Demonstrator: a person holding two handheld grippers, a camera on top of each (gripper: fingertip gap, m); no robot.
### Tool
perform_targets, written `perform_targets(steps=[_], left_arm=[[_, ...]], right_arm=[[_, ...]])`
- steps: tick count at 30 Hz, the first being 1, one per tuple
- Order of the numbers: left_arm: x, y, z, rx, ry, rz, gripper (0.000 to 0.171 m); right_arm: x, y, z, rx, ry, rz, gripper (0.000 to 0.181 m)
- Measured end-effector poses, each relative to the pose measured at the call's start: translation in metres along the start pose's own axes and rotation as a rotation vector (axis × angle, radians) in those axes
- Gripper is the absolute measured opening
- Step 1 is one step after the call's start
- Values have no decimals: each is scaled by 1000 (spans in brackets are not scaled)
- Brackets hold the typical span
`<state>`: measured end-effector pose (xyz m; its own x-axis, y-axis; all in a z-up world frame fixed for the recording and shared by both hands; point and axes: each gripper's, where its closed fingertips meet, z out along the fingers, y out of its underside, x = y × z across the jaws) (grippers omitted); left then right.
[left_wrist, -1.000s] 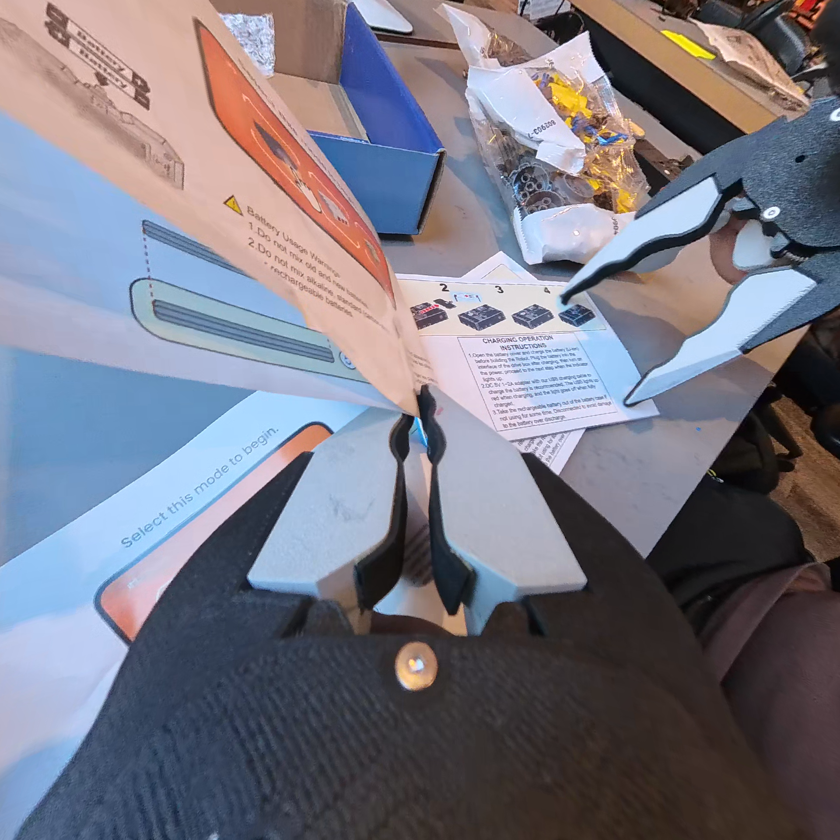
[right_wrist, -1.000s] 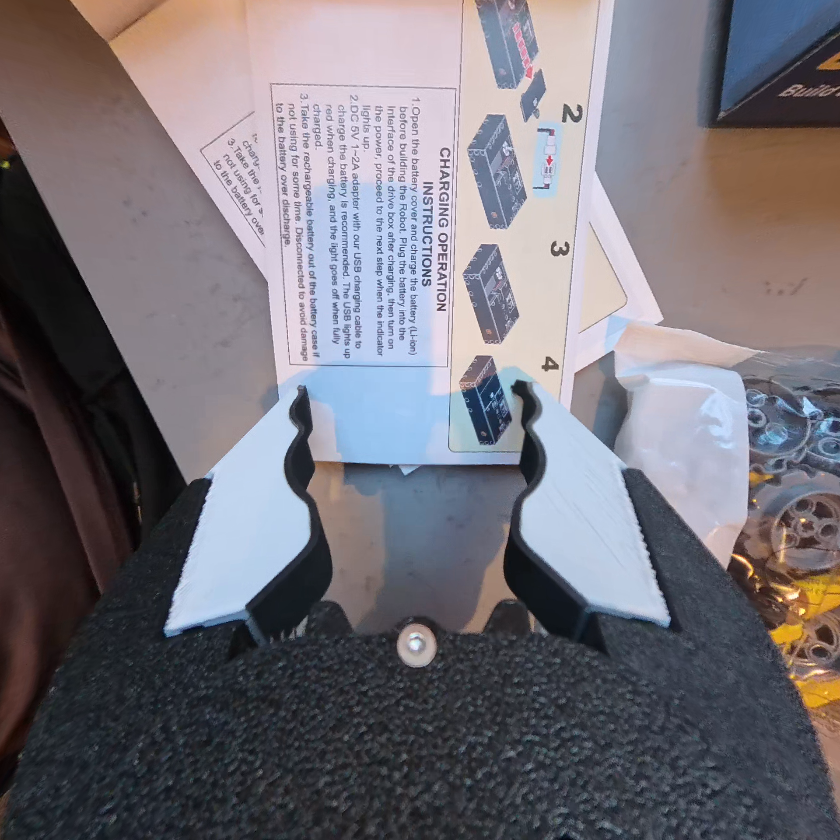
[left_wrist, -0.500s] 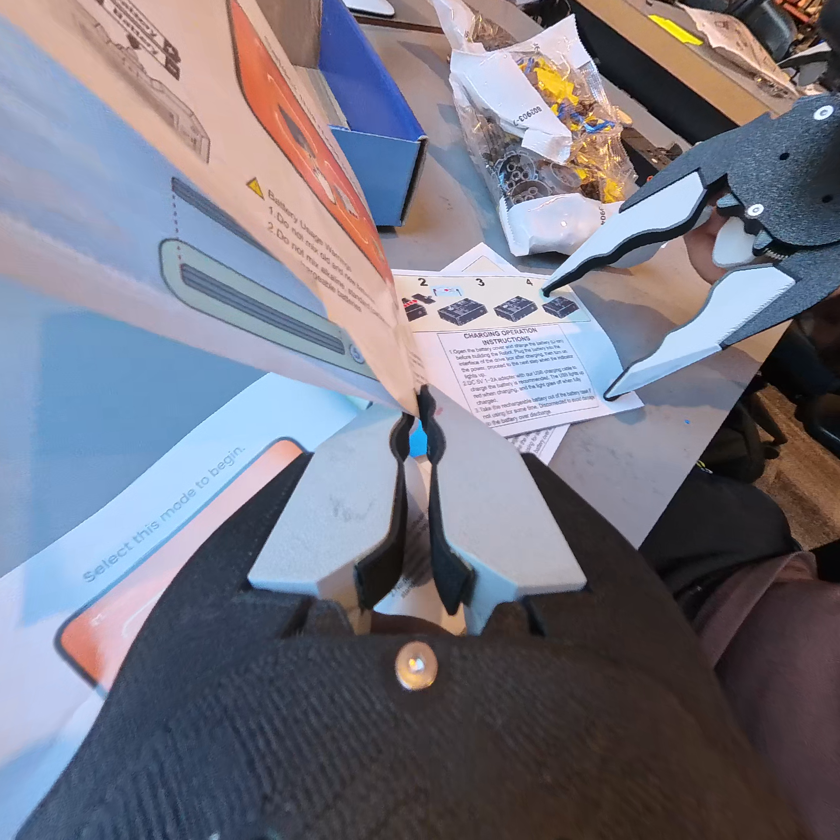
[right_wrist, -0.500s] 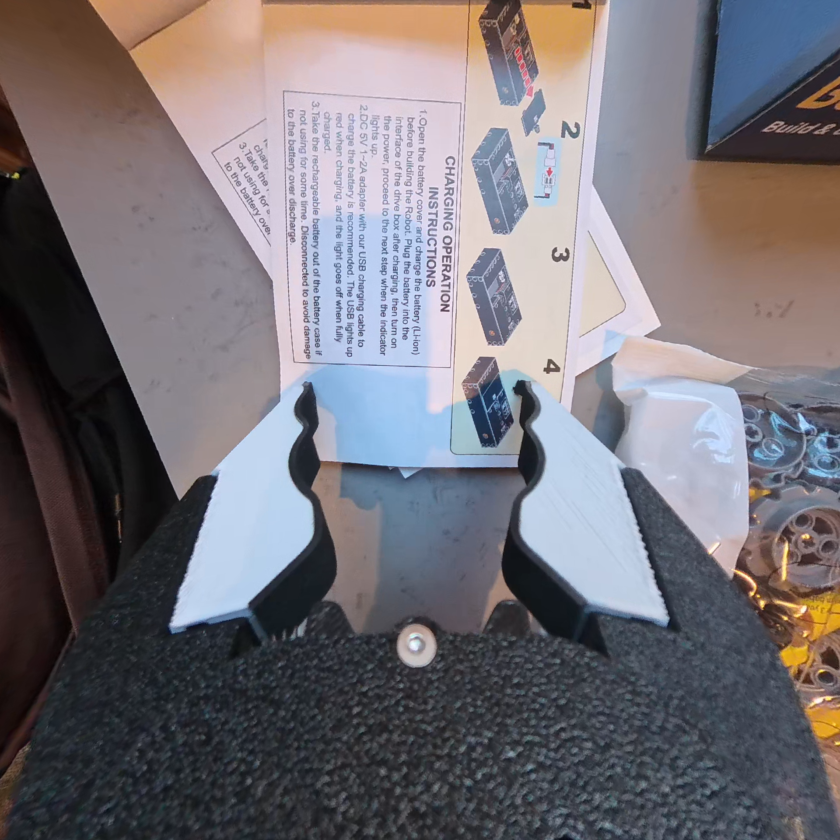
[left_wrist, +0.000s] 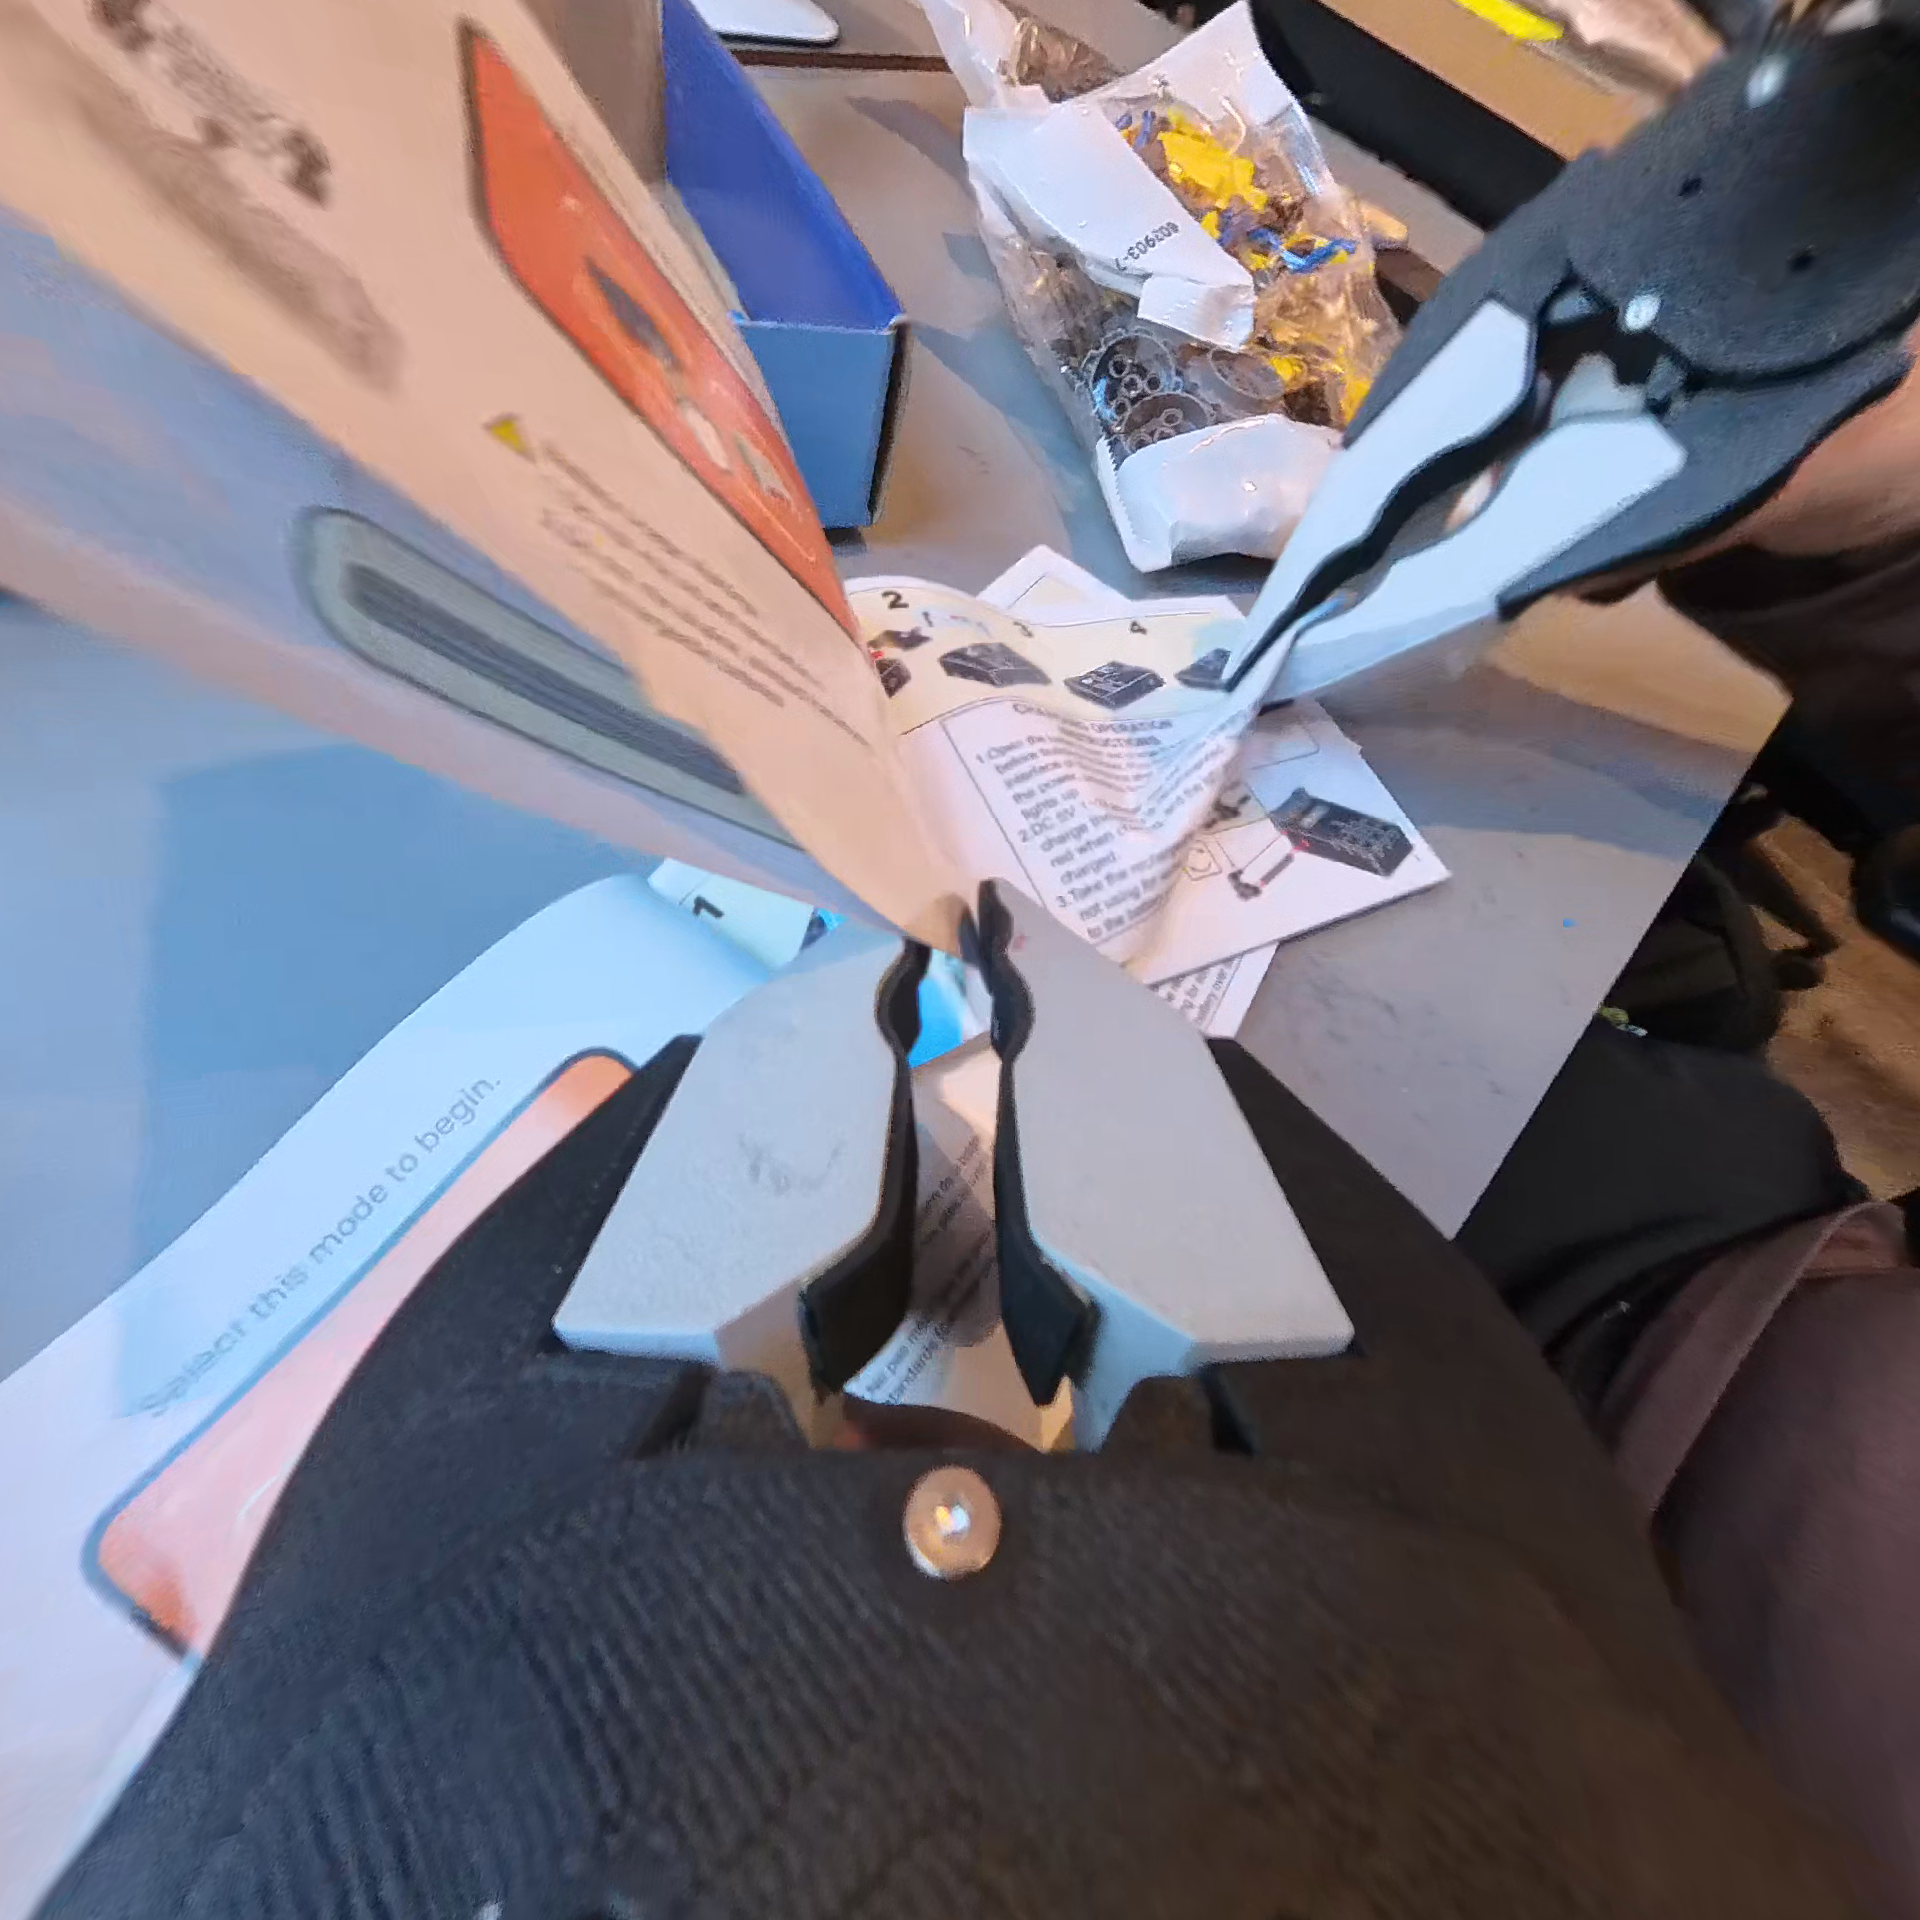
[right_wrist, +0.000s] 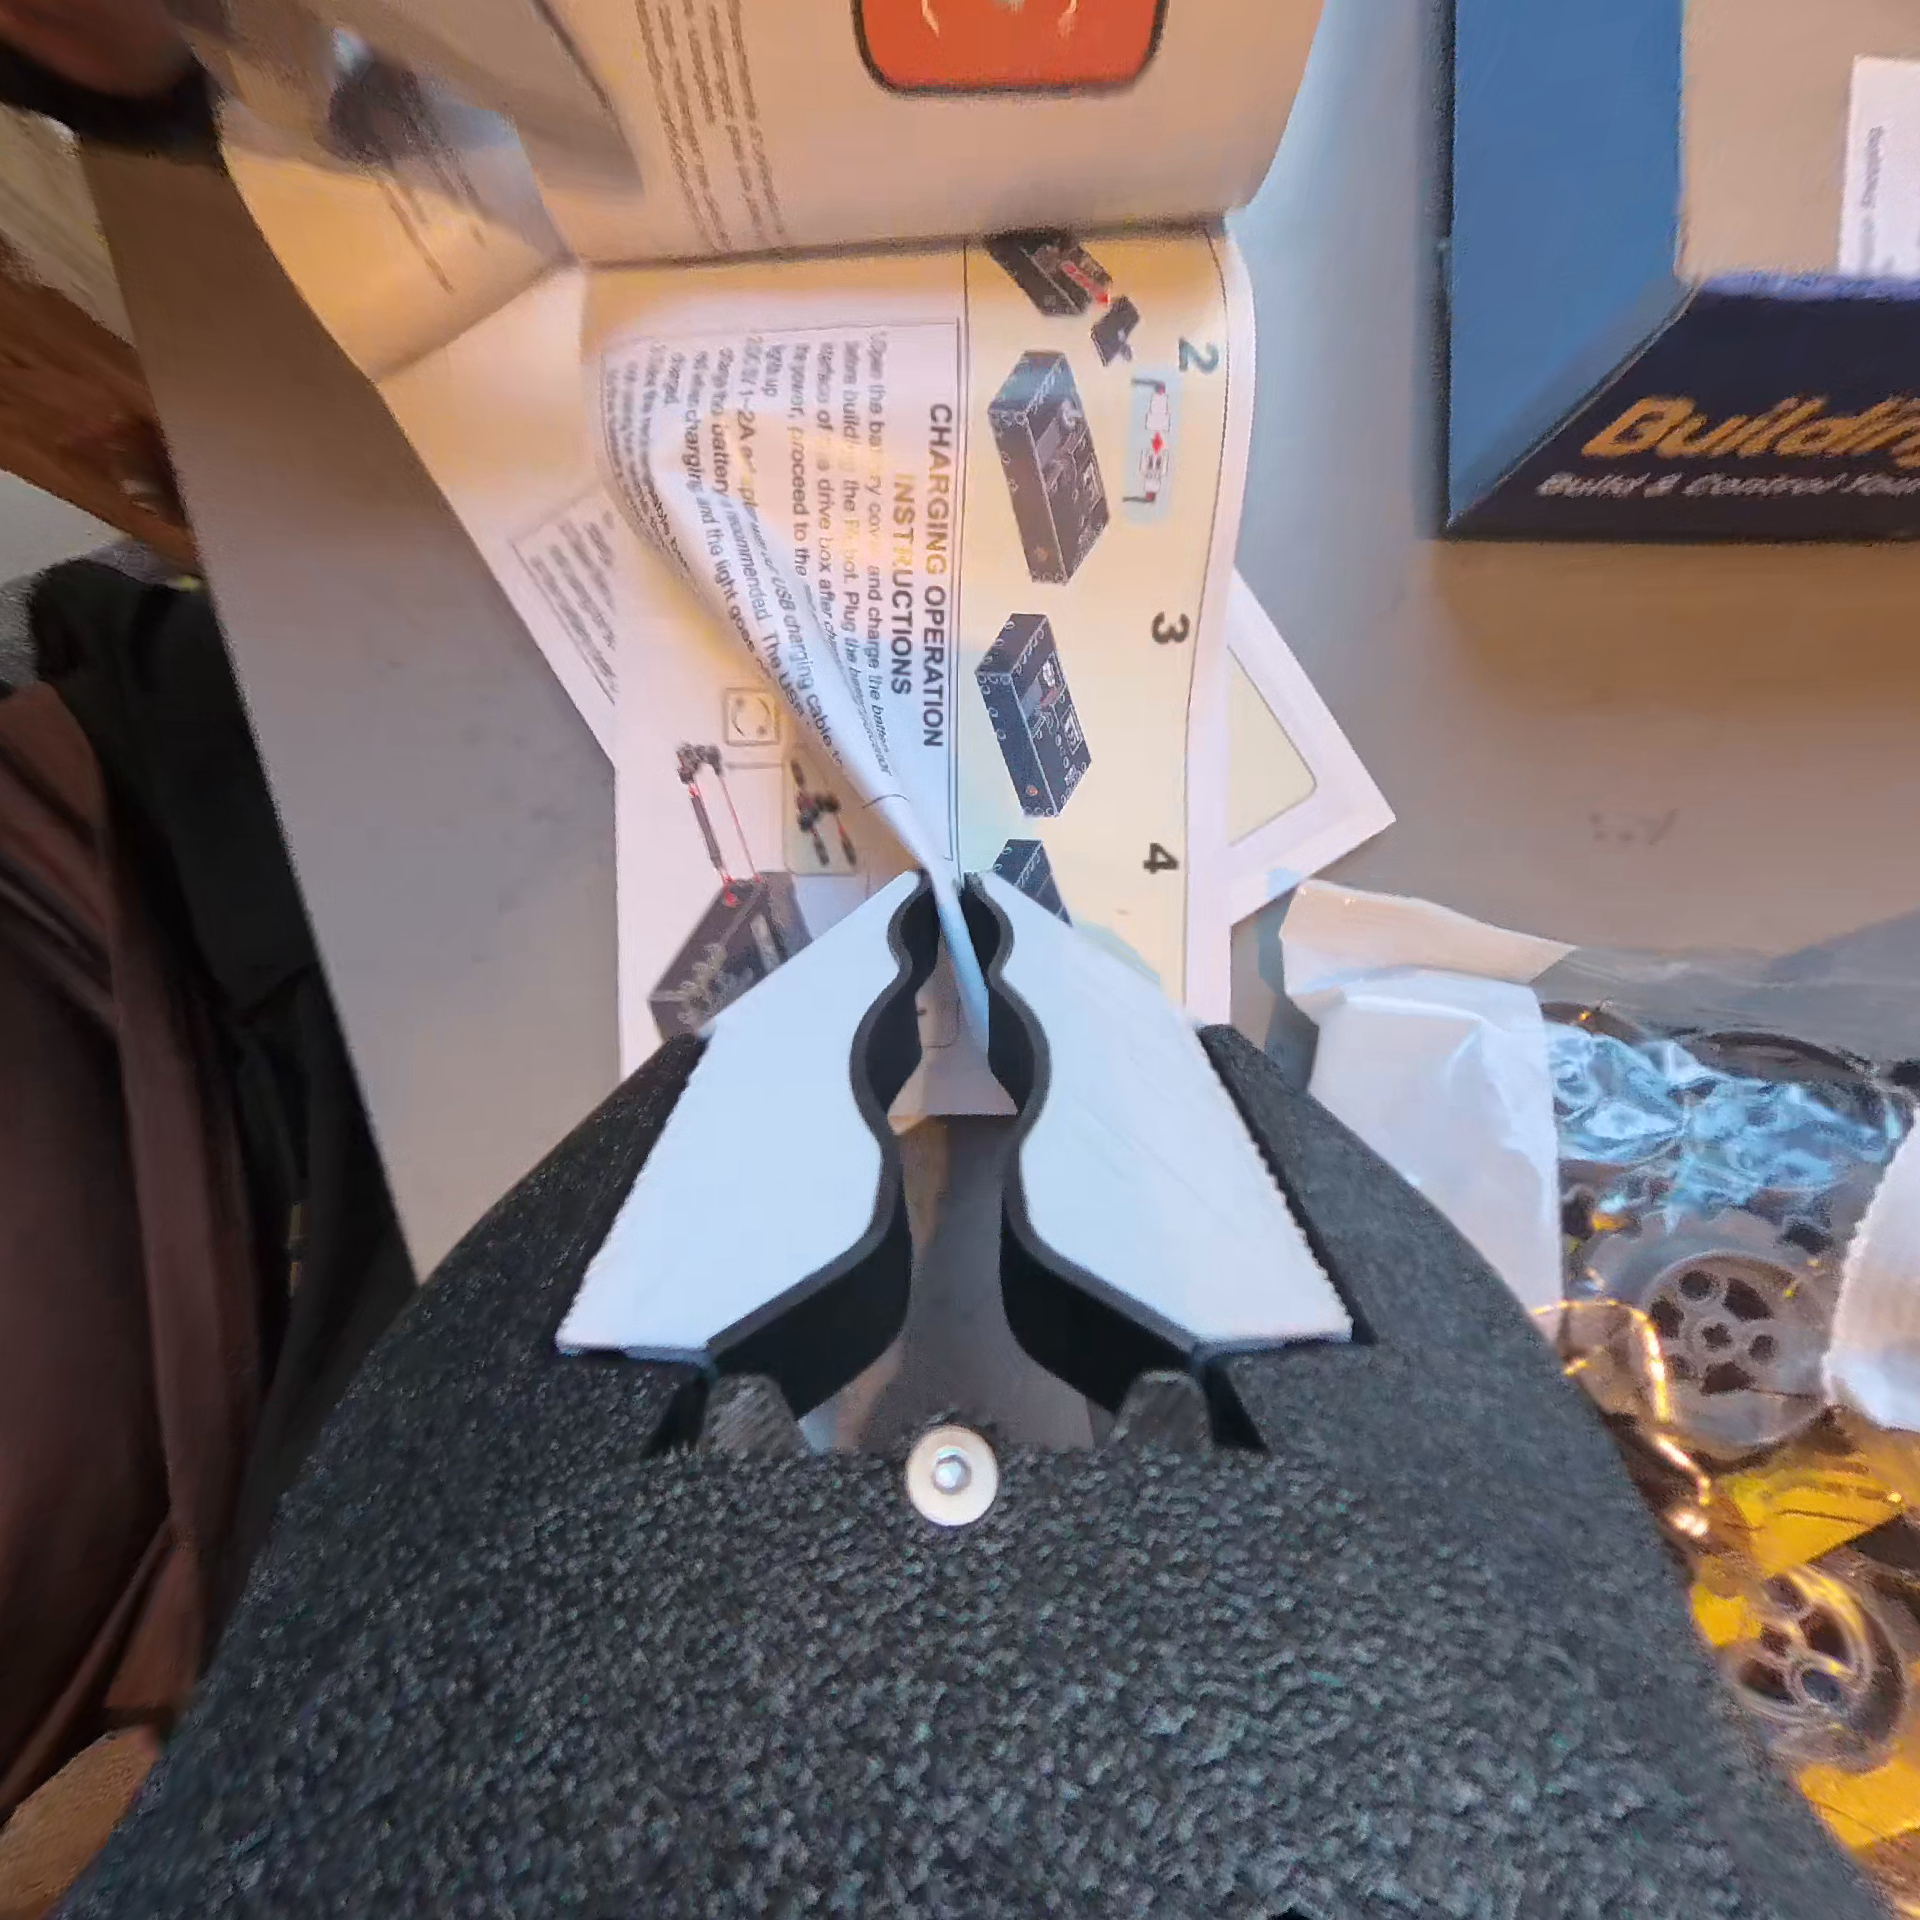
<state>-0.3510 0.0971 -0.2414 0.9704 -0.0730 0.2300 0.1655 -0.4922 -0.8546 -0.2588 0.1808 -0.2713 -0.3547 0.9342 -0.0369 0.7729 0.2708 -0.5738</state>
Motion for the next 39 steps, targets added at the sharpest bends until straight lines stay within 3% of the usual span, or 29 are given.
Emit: perform_targets(steps=[4, 7, 9, 10, 13, 16, 19, 20, 25, 27, 29, 31, 34, 39], left_arm=[[9, -8, -3, -17, -78, 267, 40], [8, -17, -4, -5, -227, 500, 41], [9, -18, 1, -11, -283, 578, 38], [11, -15, 5, -23, -278, 585, 46], [21, -4, 15, -72, -209, 553, 58], [16, -13, 14, -35, -253, 527, 53], [-2, -24, 12, 27, -350, 492, 9], [-7, -26, 11, 43, -359, 450, 0], [-24, -35, -5, 135, -249, 151, 5], [-37, -34, -11, 149, -251, 72, 0], [-47, -29, -13, 141, -249, 22, 1], [-50, -25, -14, 138, -226, -12, 3], [-50, -24, -17, 141, -186, -12, 2], [-52, -16, -24, 105, -156, 31, 1]], right_arm=[[-9, -38, -25, 72, -91, 29, 1], [-9, -67, -39, 82, -87, 2, 2], [-7, -77, -41, 31, -50, -41, 2], [-7, -81, -42, 9, -38, -58, 1], [-12, -92, -45, -59, -21, -93, 1], [-15, -100, -47, -109, 3, -118, 2], [-20, -109, -50, -123, 27, -140, 15], [-22, -114, -53, -108, 38, -145, 24], [-29, -135, -88, 161, 60, -90, 54], [-25, -133, -101, 285, 48, -29, 53], [-23, -119, -98, 320, -8, 27, 47], [-15, -91, -77, 202, -36, 80, 53], [7, -44, -50, -38, 62, 70, 66], [15, -27, -38, -113, 69, 62, 59]])
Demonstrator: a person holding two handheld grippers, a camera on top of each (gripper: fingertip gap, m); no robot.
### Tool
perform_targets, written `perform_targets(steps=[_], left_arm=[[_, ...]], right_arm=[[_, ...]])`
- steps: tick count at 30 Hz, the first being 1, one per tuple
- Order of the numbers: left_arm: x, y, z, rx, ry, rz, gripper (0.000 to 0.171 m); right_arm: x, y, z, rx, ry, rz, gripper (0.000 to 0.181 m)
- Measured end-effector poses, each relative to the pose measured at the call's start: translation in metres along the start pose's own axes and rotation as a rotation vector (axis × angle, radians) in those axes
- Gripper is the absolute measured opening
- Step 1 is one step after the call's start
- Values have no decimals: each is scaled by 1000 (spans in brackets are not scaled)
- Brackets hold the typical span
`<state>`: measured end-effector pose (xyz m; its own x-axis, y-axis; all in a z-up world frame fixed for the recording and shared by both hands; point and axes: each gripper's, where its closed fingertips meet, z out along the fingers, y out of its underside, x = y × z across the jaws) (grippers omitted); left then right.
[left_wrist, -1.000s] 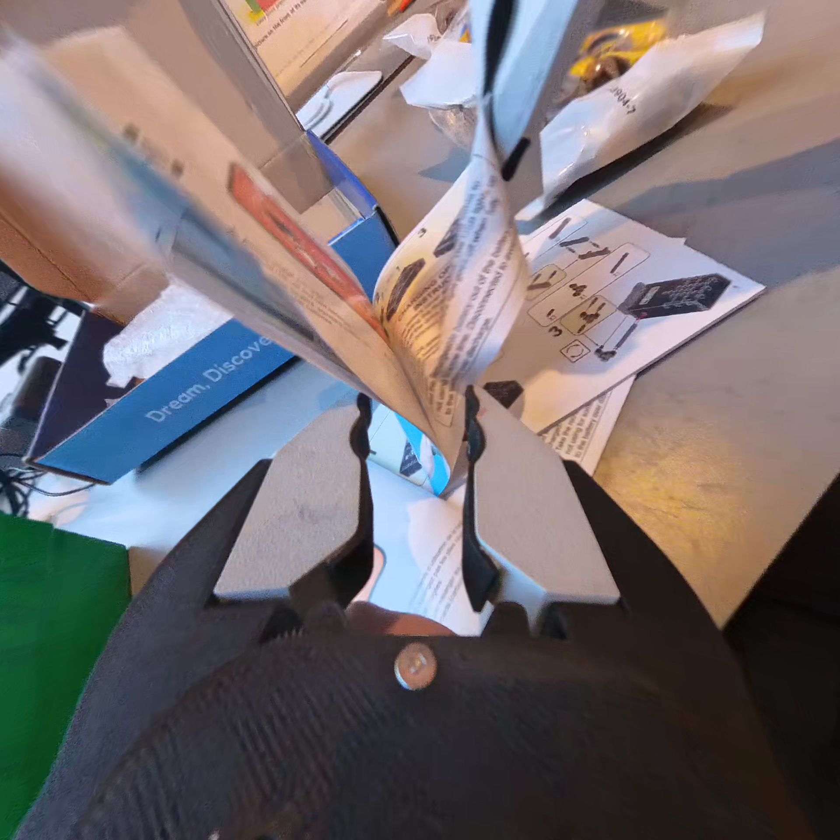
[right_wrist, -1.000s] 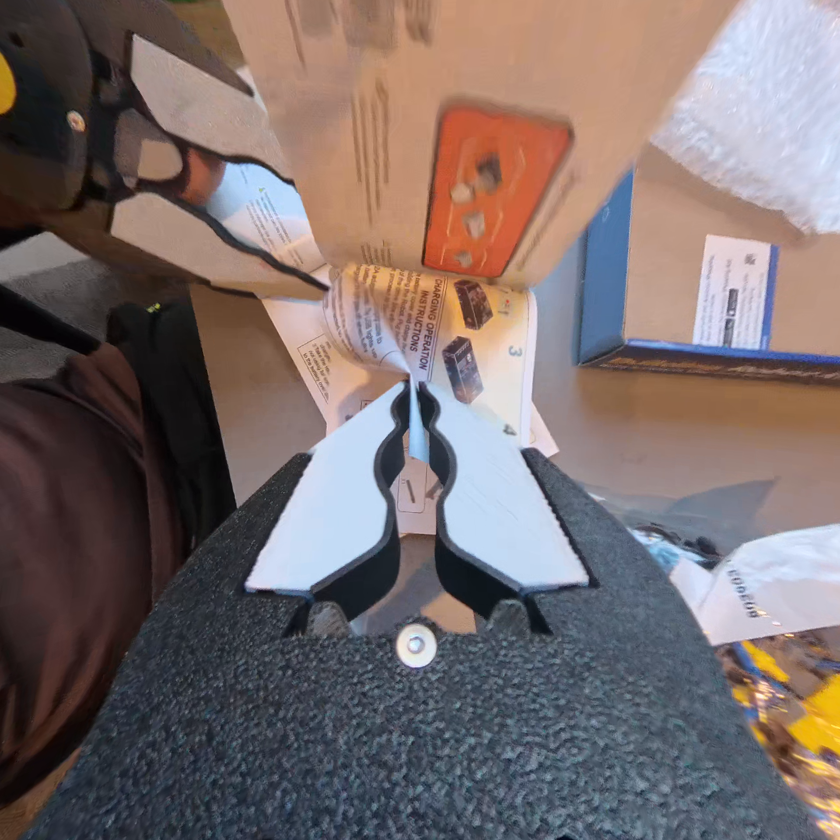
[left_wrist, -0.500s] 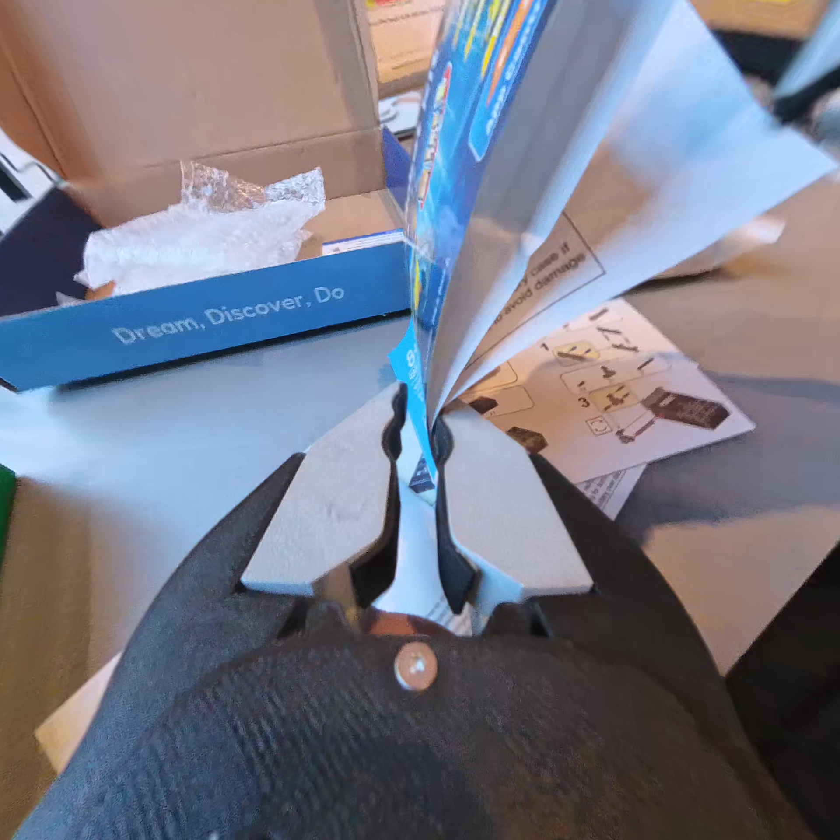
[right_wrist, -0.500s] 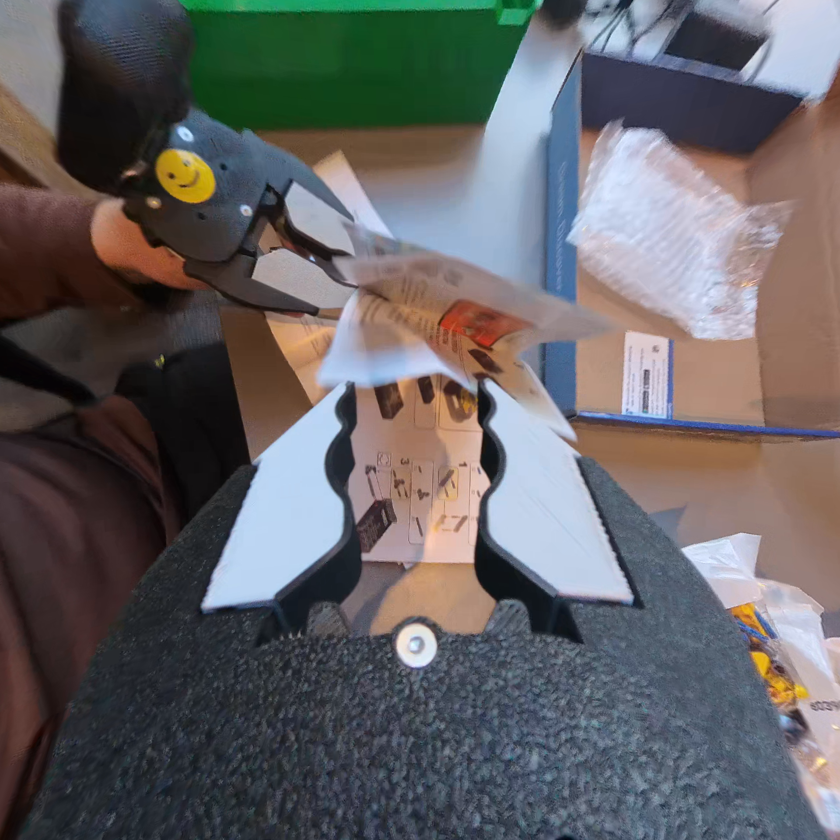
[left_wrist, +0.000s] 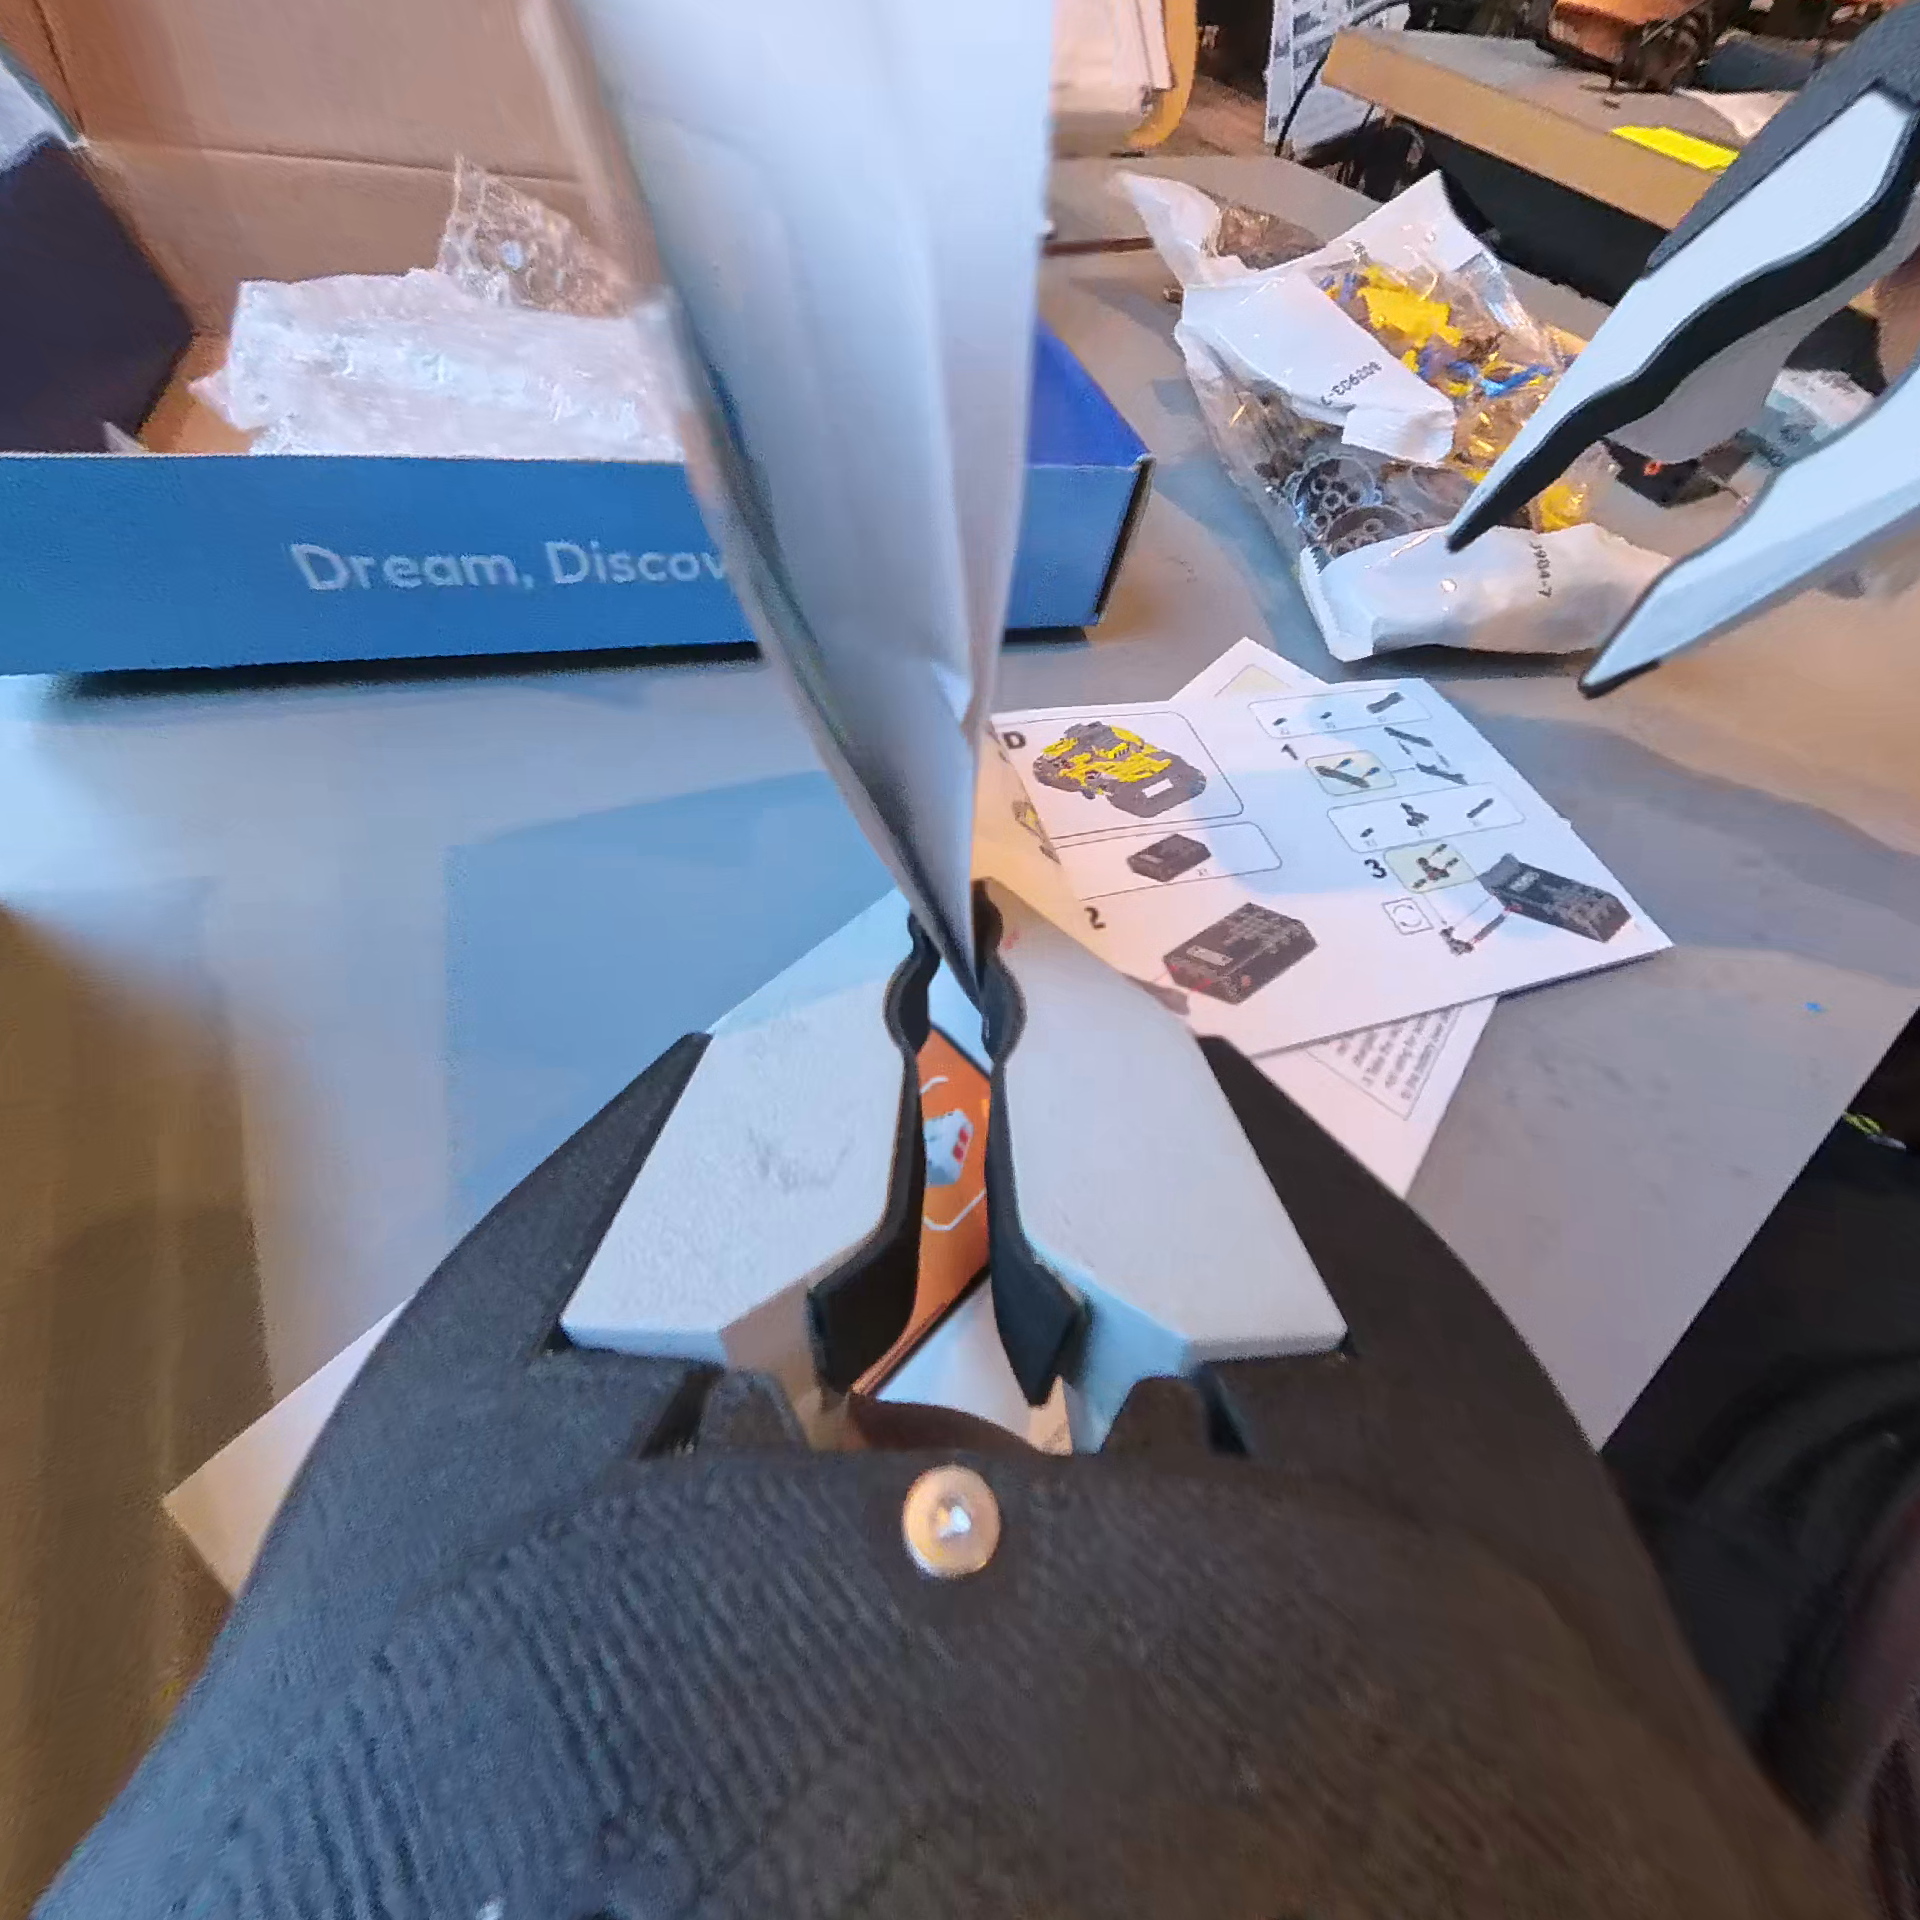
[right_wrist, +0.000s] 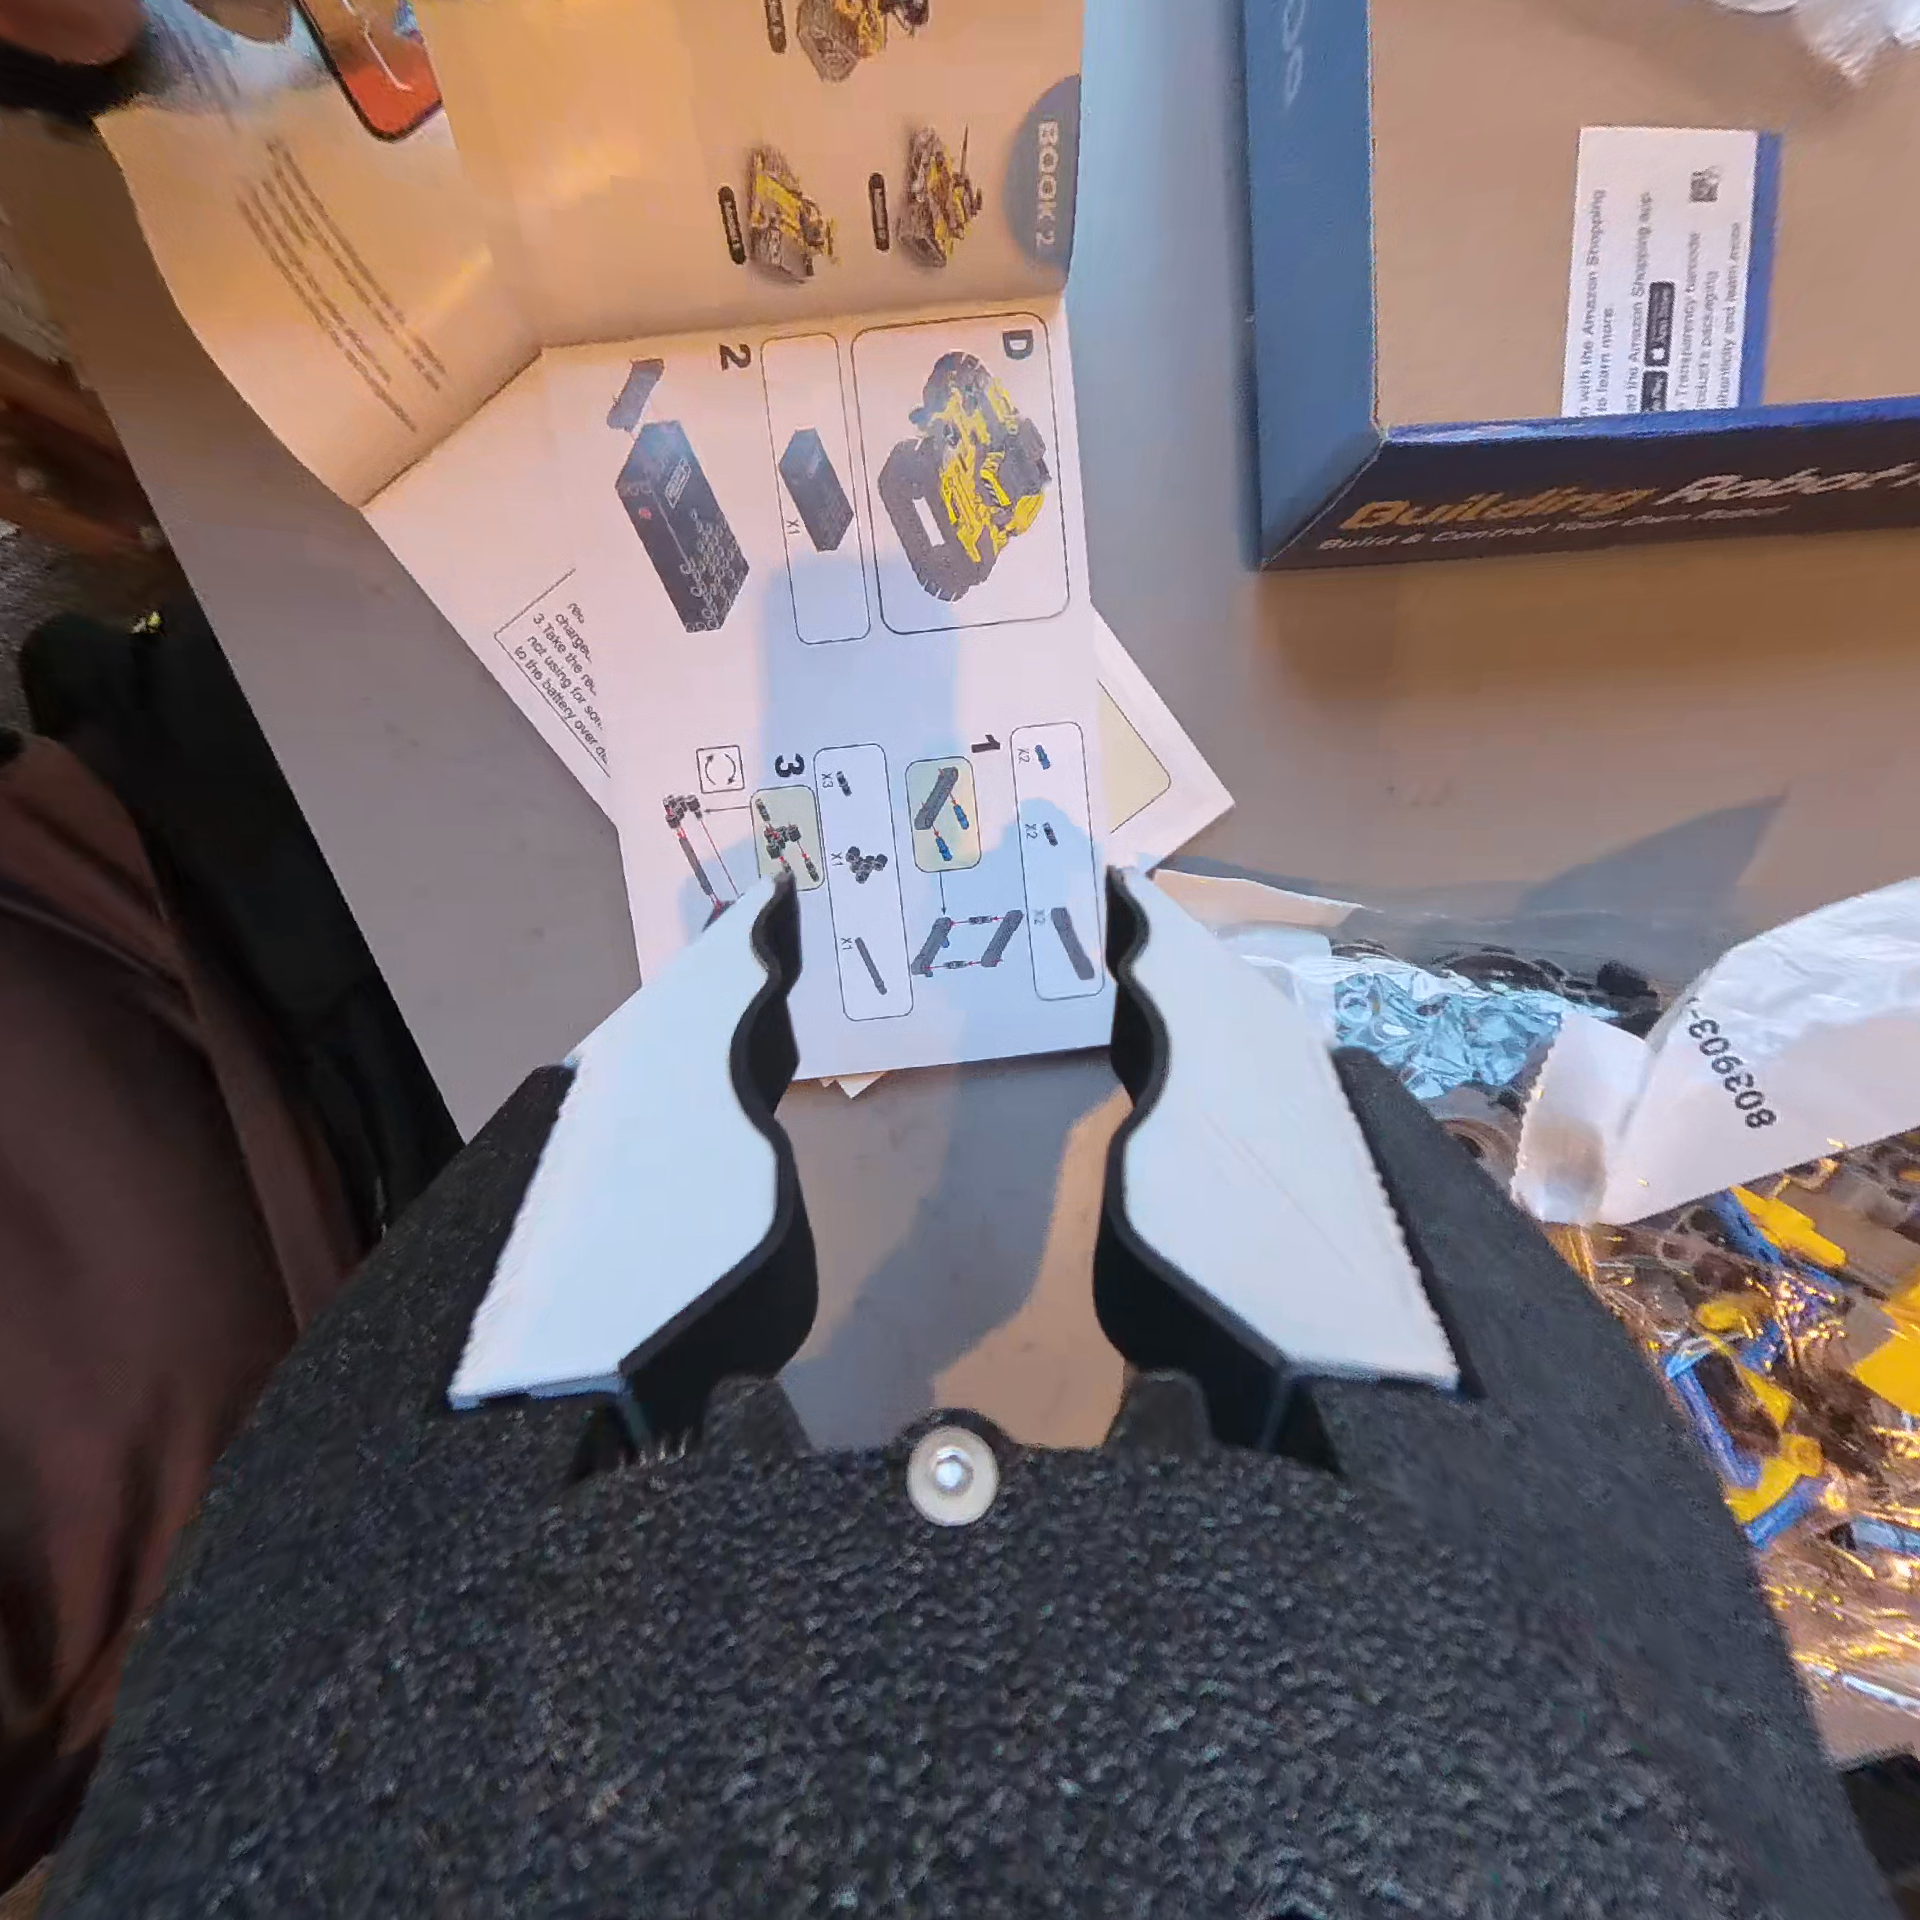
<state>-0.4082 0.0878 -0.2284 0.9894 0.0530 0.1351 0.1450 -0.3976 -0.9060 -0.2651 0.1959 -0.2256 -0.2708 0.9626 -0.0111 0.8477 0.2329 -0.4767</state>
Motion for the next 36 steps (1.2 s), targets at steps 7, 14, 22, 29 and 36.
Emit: perform_targets(steps=[7, 14, 22, 29, 36], left_arm=[[-4, 7, -3, -28, -5, -6, 1], [-3, 8, -3, -33, 8, -17, 1], [8, 8, -6, -24, 111, -58, 2], [10, 5, -10, 3, 191, -141, 2], [11, 5, -11, 4, 204, -150, 2]], right_arm=[[11, 4, -7, 4, 26, 17, 55], [12, 3, -13, 27, 28, 25, 53], [18, -2, -23, 72, 47, 29, 48], [24, -8, -36, 134, 57, 48, 45], [24, -7, -36, 132, 61, 43, 45]])
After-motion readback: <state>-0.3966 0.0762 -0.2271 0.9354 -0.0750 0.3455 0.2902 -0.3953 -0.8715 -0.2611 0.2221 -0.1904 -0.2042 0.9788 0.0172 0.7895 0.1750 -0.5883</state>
